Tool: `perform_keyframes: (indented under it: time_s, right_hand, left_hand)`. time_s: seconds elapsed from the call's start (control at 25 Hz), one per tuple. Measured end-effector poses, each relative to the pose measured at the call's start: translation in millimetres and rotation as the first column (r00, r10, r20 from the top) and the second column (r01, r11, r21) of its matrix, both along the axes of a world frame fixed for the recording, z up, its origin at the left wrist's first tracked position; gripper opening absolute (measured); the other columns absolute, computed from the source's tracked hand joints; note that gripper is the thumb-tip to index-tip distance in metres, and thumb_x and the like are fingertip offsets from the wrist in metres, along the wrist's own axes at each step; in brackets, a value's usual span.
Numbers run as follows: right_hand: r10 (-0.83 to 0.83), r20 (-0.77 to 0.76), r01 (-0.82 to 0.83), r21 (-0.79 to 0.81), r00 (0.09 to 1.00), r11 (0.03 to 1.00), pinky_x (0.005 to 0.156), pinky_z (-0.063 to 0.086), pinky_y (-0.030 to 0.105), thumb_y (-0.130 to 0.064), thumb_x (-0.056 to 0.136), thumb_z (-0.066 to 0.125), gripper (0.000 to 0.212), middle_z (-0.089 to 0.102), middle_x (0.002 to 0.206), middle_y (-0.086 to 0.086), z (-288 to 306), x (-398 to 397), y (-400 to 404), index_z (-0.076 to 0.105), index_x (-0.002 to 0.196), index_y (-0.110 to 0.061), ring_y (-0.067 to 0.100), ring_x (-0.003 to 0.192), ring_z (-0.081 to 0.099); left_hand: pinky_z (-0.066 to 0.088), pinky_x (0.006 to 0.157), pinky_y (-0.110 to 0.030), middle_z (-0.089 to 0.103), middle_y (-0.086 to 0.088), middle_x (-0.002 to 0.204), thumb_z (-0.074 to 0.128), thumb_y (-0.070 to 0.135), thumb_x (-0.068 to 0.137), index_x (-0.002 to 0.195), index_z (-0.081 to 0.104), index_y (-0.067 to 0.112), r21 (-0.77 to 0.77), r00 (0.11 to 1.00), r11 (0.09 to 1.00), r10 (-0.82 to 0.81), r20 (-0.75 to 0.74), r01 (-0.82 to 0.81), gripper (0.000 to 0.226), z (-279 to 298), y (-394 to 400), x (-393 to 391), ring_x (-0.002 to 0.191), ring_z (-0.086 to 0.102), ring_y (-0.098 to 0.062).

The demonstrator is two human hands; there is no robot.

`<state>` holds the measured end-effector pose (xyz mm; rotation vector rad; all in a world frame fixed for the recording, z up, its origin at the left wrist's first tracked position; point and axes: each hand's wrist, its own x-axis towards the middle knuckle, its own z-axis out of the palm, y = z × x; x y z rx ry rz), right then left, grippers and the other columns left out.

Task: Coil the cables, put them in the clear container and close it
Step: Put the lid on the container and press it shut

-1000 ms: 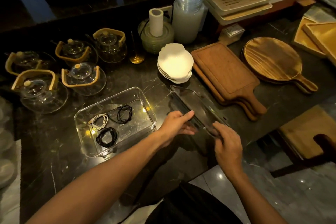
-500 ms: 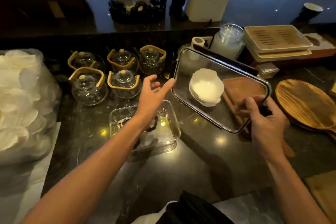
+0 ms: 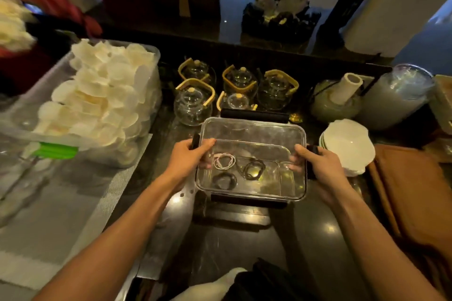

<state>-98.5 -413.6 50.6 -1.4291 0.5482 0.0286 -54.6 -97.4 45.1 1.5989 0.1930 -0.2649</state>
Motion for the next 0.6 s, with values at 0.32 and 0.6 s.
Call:
perform_keyframes:
  time_s: [0.32, 0.6]
  right_hand:
    - [-0.015, -0.121, -0.064, -0.623, 0.992, 0.779, 0.056, 0.041, 0.038, -0.046, 0.094, 0.067, 0.046, 0.057, 0.054, -0.002, -61.6, 10.5, 7.5, 0.059, 0.059, -0.017, 0.016, 0.056, 0.05]
    - [0.01, -0.072, -0.054, -0.637, 0.997, 0.769, 0.057, 0.04, 0.025, -0.039, 0.103, 0.054, 0.029, 0.065, 0.078, -0.004, -76.3, 10.1, 4.4, 0.061, 0.081, -0.022, 0.007, 0.069, 0.057]
  left_hand:
    - [0.038, 0.04, -0.01, 0.061, 0.021, 0.049, 0.087, 0.036, 0.077, 0.069, 0.057, 0.022, 0.249, 0.994, 0.963, 0.108, 0.006, -0.106, 0.034, -52.0, 3.1, -7.7, 0.044, 0.054, 0.006]
    - [0.033, 0.045, -0.018, 0.05, 0.014, 0.052, 0.074, 0.054, 0.084, 0.066, 0.048, 0.023, 0.46, 0.993, 0.881, 0.081, 0.088, -0.113, 0.044, -78.7, 0.6, 6.7, 0.046, 0.044, 0.001]
